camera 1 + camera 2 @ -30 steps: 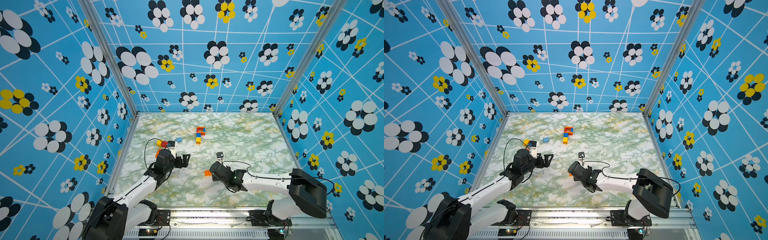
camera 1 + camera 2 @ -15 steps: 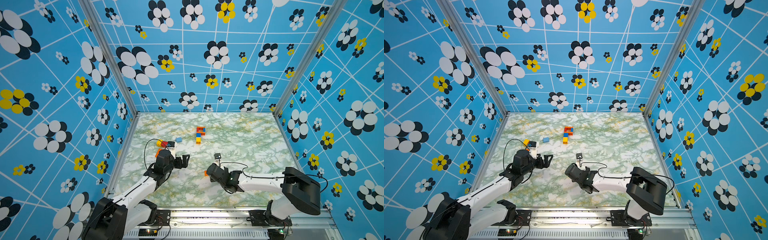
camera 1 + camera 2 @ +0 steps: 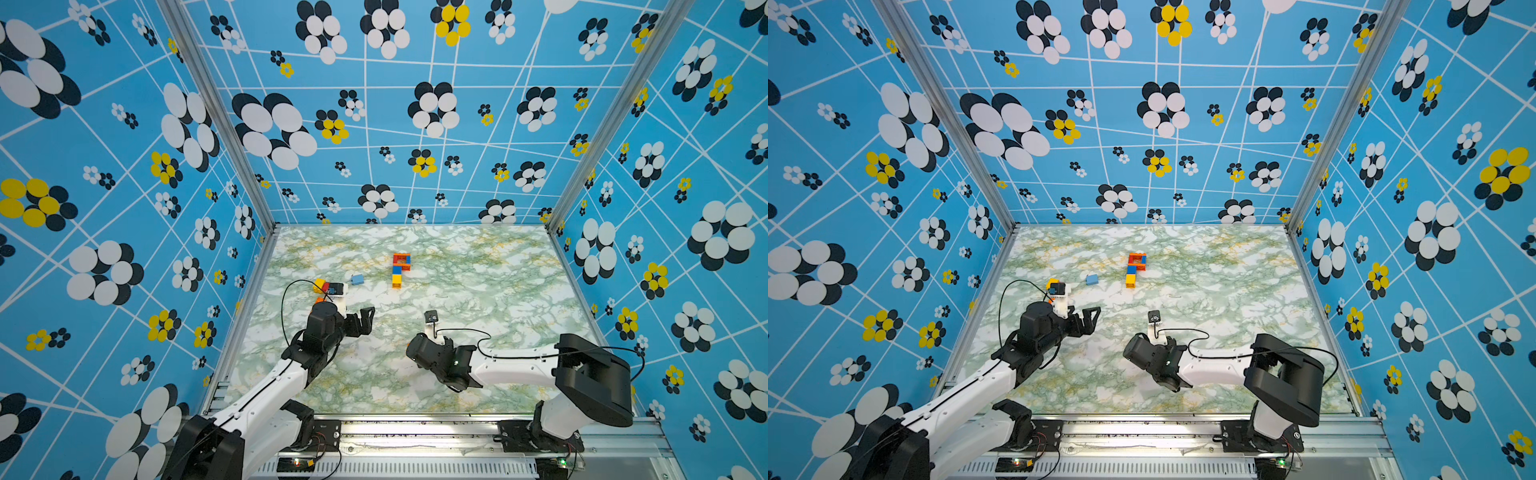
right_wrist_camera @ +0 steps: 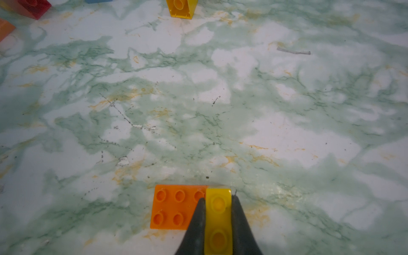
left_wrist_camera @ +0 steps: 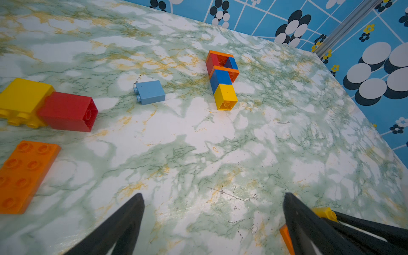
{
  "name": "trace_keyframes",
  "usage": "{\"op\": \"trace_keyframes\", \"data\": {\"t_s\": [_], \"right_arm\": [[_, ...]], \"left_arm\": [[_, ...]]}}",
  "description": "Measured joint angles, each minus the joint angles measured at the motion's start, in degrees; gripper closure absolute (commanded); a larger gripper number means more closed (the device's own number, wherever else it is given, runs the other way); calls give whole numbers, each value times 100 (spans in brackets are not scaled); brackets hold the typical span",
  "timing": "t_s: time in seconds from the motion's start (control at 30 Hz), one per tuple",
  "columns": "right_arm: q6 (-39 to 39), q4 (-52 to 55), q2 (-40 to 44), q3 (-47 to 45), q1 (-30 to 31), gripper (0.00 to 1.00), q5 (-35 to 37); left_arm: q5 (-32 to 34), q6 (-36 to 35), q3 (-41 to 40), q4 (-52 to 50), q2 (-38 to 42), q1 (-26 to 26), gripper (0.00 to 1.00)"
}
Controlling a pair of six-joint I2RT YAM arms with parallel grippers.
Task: Assemble the letter p with lego
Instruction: Assemble the lego brick with the lego brick.
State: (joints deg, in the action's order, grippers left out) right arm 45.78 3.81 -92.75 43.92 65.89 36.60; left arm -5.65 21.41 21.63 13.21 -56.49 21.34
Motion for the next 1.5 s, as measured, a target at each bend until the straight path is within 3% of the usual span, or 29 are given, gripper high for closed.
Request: {"op": "trace_keyframes", "data": {"t_s": [0.93,1.5], "right_arm": [[229,619,-822,981,22,100,332],[297,70,-815,726,0,100,424]], "left_arm": [[144,282,-70,42,-66,-90,1],[503,-103,-68,-142,-39,-103,1]]}}
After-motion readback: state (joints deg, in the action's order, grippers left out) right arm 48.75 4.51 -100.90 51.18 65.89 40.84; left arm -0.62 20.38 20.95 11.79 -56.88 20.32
